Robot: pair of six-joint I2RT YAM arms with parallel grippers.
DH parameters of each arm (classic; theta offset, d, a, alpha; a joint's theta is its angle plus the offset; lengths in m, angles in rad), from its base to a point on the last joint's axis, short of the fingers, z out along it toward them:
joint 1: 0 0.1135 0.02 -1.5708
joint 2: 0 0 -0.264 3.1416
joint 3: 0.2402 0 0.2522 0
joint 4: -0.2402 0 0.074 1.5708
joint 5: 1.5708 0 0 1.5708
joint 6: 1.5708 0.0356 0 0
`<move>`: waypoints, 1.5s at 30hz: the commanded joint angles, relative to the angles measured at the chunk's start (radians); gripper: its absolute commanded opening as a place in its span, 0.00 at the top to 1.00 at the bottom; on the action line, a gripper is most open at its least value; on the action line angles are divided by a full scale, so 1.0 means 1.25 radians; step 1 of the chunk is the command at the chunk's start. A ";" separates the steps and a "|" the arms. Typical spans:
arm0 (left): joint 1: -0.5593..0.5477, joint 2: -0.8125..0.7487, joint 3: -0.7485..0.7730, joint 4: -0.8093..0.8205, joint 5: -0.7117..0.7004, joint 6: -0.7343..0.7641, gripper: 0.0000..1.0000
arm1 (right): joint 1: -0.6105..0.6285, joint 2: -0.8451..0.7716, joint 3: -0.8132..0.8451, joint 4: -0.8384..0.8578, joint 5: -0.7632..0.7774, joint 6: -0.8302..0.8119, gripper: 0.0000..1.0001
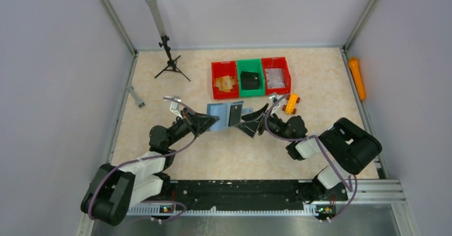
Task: Take the credit cards out of the card holder
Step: Remove the credit card from the card holder.
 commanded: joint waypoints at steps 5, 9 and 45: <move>-0.015 0.060 0.021 0.180 0.053 -0.048 1.00 | -0.004 0.024 0.002 0.125 -0.037 0.029 0.20; -0.018 0.053 0.016 0.180 0.048 -0.040 1.00 | -0.005 0.020 0.003 0.113 -0.034 0.032 0.24; -0.050 -0.051 0.074 -0.257 -0.129 0.165 1.00 | -0.010 -0.007 -0.009 0.151 -0.080 0.012 1.00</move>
